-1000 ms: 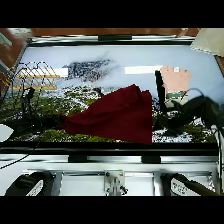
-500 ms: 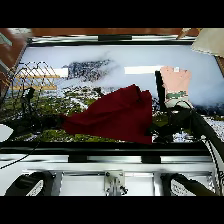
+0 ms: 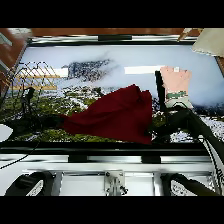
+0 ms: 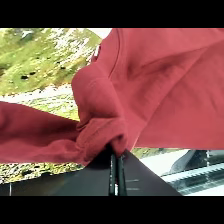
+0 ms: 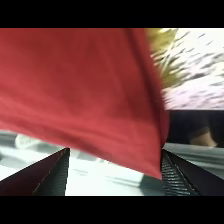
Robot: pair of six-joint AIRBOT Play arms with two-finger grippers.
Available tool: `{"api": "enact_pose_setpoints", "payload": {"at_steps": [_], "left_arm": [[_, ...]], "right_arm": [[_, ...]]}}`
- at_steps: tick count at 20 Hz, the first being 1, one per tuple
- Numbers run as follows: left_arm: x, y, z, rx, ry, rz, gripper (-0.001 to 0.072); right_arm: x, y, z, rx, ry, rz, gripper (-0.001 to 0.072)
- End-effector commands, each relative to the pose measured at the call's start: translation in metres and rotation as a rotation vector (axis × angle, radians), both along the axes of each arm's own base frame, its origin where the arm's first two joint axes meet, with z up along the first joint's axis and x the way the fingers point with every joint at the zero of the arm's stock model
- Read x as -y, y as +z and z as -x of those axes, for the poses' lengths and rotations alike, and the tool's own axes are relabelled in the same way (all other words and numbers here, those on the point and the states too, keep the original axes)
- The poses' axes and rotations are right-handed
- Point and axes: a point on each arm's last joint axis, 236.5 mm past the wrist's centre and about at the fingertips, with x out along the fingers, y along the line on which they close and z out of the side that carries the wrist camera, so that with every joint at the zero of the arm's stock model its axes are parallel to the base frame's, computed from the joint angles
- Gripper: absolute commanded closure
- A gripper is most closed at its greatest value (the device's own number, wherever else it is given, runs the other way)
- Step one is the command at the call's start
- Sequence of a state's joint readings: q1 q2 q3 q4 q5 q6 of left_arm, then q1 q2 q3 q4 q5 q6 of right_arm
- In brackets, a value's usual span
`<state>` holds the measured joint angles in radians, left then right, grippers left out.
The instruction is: Fold the shirts.
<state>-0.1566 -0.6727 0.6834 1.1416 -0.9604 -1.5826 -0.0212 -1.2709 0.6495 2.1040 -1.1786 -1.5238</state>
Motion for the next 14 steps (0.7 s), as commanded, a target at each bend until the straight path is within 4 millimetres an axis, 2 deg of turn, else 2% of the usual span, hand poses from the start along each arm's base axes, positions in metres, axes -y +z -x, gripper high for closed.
{"api": "enact_pose_setpoints", "payload": {"at_steps": [1, 2, 3, 4, 5, 6, 7, 8, 9, 10, 11, 12, 13, 14], "left_arm": [[0.002, 0.007, -0.002, 0.013, 0.000, 0.013, 0.0672], [0.002, 0.013, -0.004, 0.026, 0.000, 0.013, 0.0672], [0.002, 0.018, -0.006, 0.040, -0.001, 0.014, 0.0672], [0.002, 0.025, -0.009, 0.060, -0.003, 0.009, 0.0672], [0.000, 0.033, -0.012, 0.088, -0.014, -0.011, 0.0672], [-0.002, 0.041, -0.016, 0.124, -0.034, -0.038, 0.0672], [-0.007, 0.053, -0.020, 0.162, -0.039, -0.067, 0.0672], [-0.014, 0.073, -0.028, 0.218, -0.032, -0.104, 0.0673], [-0.023, 0.104, -0.036, 0.300, -0.021, -0.150, 0.0673], [-0.032, 0.145, -0.043, 0.400, -0.003, -0.194, 0.0673], [-0.040, 0.196, -0.045, 0.519, 0.022, -0.217, 0.0673], [-0.045, 0.262, -0.039, 0.670, 0.053, -0.208, 0.0672], [-0.048, 0.333, -0.023, 0.839, 0.087, -0.176, 0.0672], [-0.053, 0.396, 0.000, 0.997, 0.121, -0.140, 0.0672]], "right_arm": [[-0.010, -0.017, 0.002, 0.013, 0.082, 0.030, 0.0138], [-0.015, -0.018, -0.004, 0.048, 0.095, 0.038, 0.0236], [-0.018, -0.016, -0.009, 0.072, 0.100, 0.038, 0.0368], [-0.020, -0.012, -0.015, 0.089, 0.107, 0.034, 0.0570], [-0.022, -0.005, -0.020, 0.100, 0.115, 0.027, 0.0639], [-0.023, 0.007, -0.031, 0.140, 0.143, 0.021, 0.0640], [-0.026, 0.026, -0.048, 0.215, 0.181, 0.011, 0.0640], [-0.028, 0.058, -0.069, 0.336, 0.226, 0.006, 0.0640], [-0.029, 0.099, -0.093, 0.481, 0.258, 0.014, 0.0641], [-0.028, 0.157, -0.117, 0.672, 0.296, 0.042, 0.0640], [-0.023, 0.223, -0.135, 0.867, 0.308, 0.090, 0.0640], [-0.012, 0.305, -0.145, 1.095, 0.290, 0.164, 0.0640], [0.000, 0.389, -0.143, 1.322, 0.250, 0.236, 0.0640], [0.014, 0.481, -0.123, 1.568, 0.185, 0.309, 0.0640]]}}
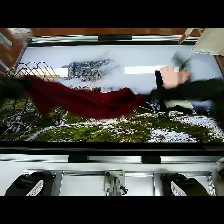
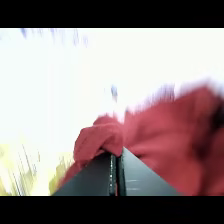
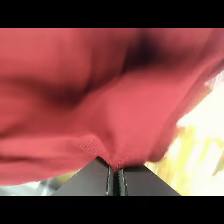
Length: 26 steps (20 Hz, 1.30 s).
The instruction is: Fold the shirts.
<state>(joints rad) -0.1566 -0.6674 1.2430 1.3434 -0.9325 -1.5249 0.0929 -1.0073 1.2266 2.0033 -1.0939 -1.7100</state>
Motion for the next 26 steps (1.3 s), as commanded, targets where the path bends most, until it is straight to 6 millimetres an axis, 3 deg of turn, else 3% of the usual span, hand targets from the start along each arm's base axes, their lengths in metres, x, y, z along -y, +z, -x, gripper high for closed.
{"api": "enact_pose_setpoints", "payload": {"at_steps": [1, 2, 3, 4, 6, 8, 10, 12, 14, 17, 19, 21, 23, 26], "left_arm": [[-0.026, 0.204, 0.069, 0.525, 0.064, 0.049, 0.0672], [-0.032, 0.245, 0.099, 0.644, 0.069, 0.075, 0.0672], [-0.037, 0.273, 0.126, 0.734, 0.073, 0.094, 0.0672], [-0.041, 0.294, 0.149, 0.805, 0.077, 0.110, 0.0672], [-0.046, 0.308, 0.175, 0.870, 0.081, 0.124, 0.0672], [-0.046, 0.295, 0.172, 0.816, 0.083, 0.096, 0.0672], [-0.046, 0.266, 0.152, 0.696, 0.093, 0.040, 0.0672], [-0.050, 0.219, 0.118, 0.530, 0.123, -0.039, 0.0672], [-0.055, 0.160, 0.081, 0.351, 0.148, -0.114, 0.0672], [-0.050, 0.048, 0.023, 0.081, 0.136, -0.189, 0.0672], [-0.043, -0.030, -0.016, -0.055, 0.120, -0.223, 0.0672], [-0.037, -0.084, -0.054, -0.090, 0.120, -0.216, 0.0672], [-0.031, -0.115, -0.092, -0.075, 0.132, -0.185, 0.0672], [-0.023, -0.162, -0.135, -0.135, 0.164, -0.115, 0.0672]], "right_arm": [[0.042, 0.284, 0.057, 0.802, -0.125, 0.053, 0.0640], [0.052, 0.346, 0.098, 0.981, -0.168, 0.020, 0.0640], [0.057, 0.383, 0.133, 1.084, -0.192, -0.020, 0.0640], [0.060, 0.405, 0.164, 1.144, -0.203, -0.060, 0.0640], [0.062, 0.415, 0.197, 1.154, -0.210, -0.121, 0.0640], [0.062, 0.392, 0.197, 1.060, -0.208, -0.095, 0.0640], [0.070, 0.345, 0.174, 0.867, -0.233, -0.006, 0.0640], [0.085, 0.274, 0.144, 0.585, -0.259, 0.127, 0.0640], [0.096, 0.192, 0.120, 0.268, -0.259, 0.237, 0.0640], [0.090, 0.080, 0.075, -0.073, -0.236, 0.281, 0.0640], [0.079, 0.008, 0.034, -0.184, -0.237, 0.255, 0.0640], [0.071, -0.053, -0.009, -0.237, -0.290, 0.200, 0.0639], [0.057, -0.090, -0.051, -0.249, -0.326, 0.117, 0.0639], [0.023, -0.119, -0.104, -0.221, -0.373, -0.096, 0.0639]]}}
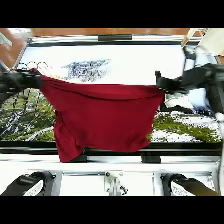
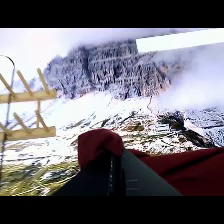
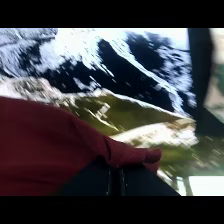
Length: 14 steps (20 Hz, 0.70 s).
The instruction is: Fold the shirts.
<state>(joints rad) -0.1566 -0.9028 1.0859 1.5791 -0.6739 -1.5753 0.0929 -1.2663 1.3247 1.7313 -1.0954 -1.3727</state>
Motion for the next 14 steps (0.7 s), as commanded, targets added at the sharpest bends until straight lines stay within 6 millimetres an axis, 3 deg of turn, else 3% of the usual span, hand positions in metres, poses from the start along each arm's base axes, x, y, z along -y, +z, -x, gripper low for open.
{"api": "enact_pose_setpoints", "payload": {"at_steps": [1, 4, 6, 7, 8, 9, 10, 11, 14], "left_arm": [[0.007, -0.069, -0.046, -0.063, 0.057, 0.092, 0.0671], [0.012, -0.133, -0.051, -0.247, 0.141, 0.201, 0.0672], [0.020, -0.165, -0.042, -0.367, 0.160, 0.252, 0.0669], [0.025, -0.176, -0.035, -0.423, 0.167, 0.276, 0.0617], [0.027, -0.184, -0.026, -0.478, 0.169, 0.280, 0.0407], [0.026, -0.190, -0.015, -0.530, 0.165, 0.256, 0.0083], [0.019, -0.197, -0.001, -0.600, 0.152, 0.202, -0.0006], [0.005, -0.202, 0.018, -0.686, 0.119, 0.104, -0.0006], [-0.047, -0.205, 0.077, -0.945, 0.008, -0.110, 0.0011]], "right_arm": [[-0.031, -0.043, -0.062, 0.069, -0.117, -0.218, 0.0639], [-0.029, -0.058, -0.078, 0.095, -0.144, -0.222, 0.0639], [-0.026, -0.069, -0.073, 0.057, -0.130, -0.191, 0.0639], [-0.026, -0.073, -0.067, 0.028, -0.123, -0.184, 0.0639], [-0.028, -0.077, -0.060, -0.008, -0.115, -0.186, 0.0619], [-0.031, -0.080, -0.052, -0.042, -0.109, -0.194, 0.0426], [-0.031, -0.082, -0.044, -0.072, -0.090, -0.186, 0.0107], [-0.029, -0.083, -0.033, -0.107, -0.047, -0.161, 0.0070], [-0.003, -0.090, 0.014, -0.273, 0.037, -0.055, 0.0072]]}}
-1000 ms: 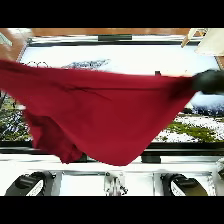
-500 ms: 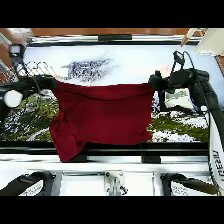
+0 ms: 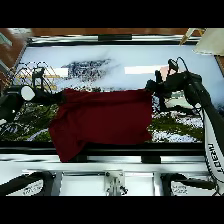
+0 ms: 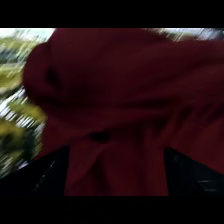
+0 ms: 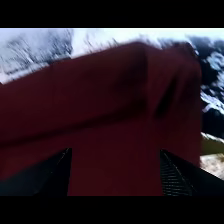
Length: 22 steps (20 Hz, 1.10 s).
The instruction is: Fold the shirts.
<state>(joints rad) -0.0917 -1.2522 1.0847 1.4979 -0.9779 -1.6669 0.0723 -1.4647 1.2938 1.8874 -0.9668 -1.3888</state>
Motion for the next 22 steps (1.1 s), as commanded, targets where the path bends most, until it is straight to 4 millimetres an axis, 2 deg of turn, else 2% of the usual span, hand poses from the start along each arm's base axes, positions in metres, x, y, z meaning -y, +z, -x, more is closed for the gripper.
{"api": "enact_pose_setpoints", "payload": {"at_steps": [1, 2, 3, 4, 5, 7, 10, 14, 17, 20, 21, 22], "left_arm": [[-0.043, -0.012, 0.082, -0.356, -0.223, -0.086, 0.0064], [-0.045, -0.015, 0.099, -0.415, -0.244, -0.011, 0.0072], [-0.042, -0.017, 0.106, -0.427, -0.230, 0.096, 0.0072], [-0.041, -0.020, 0.108, -0.417, -0.173, 0.197, 0.0068], [-0.043, -0.026, 0.106, -0.396, -0.098, 0.291, -0.0012], [-0.058, -0.042, 0.109, -0.372, 0.015, 0.370, -0.0008], [-0.077, -0.067, 0.118, -0.349, 0.056, 0.365, -0.0006], [-0.084, -0.091, 0.106, -0.319, 0.088, 0.339, -0.0006], [-0.079, -0.112, 0.105, -0.360, 0.076, 0.345, -0.0005], [-0.065, -0.121, 0.102, -0.371, 0.018, 0.347, 0.0004], [-0.062, -0.123, 0.100, -0.368, 0.007, 0.339, 0.0016], [-0.060, -0.124, 0.096, -0.356, 0.002, 0.328, 0.0081]], "right_arm": [[0.029, -0.013, 0.063, -0.227, 0.137, 0.115, 0.0072], [0.043, -0.017, 0.084, -0.311, 0.183, 0.156, 0.0072], [0.054, -0.021, 0.104, -0.387, 0.223, 0.189, 0.0072], [0.064, -0.024, 0.123, -0.464, 0.247, 0.205, 0.0072], [0.069, -0.028, 0.137, -0.518, 0.255, 0.197, 0.0072], [0.068, -0.036, 0.155, -0.572, 0.253, 0.138, 0.0072], [0.067, -0.046, 0.162, -0.588, 0.237, 0.085, 0.0072], [0.067, -0.049, 0.156, -0.562, 0.227, 0.085, 0.0072], [0.067, -0.049, 0.157, -0.563, 0.227, 0.086, 0.0072], [0.067, -0.049, 0.157, -0.565, 0.226, 0.084, 0.0072], [0.067, -0.049, 0.157, -0.565, 0.225, 0.085, 0.0072], [0.067, -0.049, 0.157, -0.567, 0.220, 0.085, 0.0072]]}}
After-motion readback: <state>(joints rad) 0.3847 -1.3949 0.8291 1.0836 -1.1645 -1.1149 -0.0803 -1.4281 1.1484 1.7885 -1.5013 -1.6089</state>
